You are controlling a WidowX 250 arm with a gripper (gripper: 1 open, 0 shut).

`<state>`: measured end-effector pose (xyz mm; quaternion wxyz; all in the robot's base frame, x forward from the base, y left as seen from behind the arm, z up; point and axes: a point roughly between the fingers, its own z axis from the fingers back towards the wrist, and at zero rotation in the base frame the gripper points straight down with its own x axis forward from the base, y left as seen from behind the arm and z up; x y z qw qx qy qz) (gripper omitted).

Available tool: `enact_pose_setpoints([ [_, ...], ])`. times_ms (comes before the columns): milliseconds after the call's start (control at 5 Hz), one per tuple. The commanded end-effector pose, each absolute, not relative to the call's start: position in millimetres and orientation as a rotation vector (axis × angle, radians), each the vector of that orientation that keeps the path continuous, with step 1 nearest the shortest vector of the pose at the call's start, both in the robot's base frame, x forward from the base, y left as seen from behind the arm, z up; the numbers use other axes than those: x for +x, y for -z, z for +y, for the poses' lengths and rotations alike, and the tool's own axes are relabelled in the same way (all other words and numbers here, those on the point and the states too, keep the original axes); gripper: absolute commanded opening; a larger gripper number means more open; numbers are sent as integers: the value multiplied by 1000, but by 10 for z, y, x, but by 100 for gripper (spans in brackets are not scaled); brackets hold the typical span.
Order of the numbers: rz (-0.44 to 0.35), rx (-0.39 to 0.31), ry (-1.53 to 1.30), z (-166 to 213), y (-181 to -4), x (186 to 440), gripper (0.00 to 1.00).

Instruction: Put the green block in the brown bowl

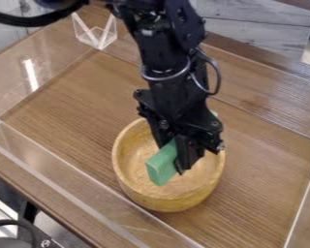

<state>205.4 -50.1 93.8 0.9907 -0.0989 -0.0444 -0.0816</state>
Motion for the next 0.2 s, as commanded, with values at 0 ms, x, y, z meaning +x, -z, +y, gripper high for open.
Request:
enact_pose_setpoints([
  [0, -114, -204, 159, -483, -977, 2107, 0],
])
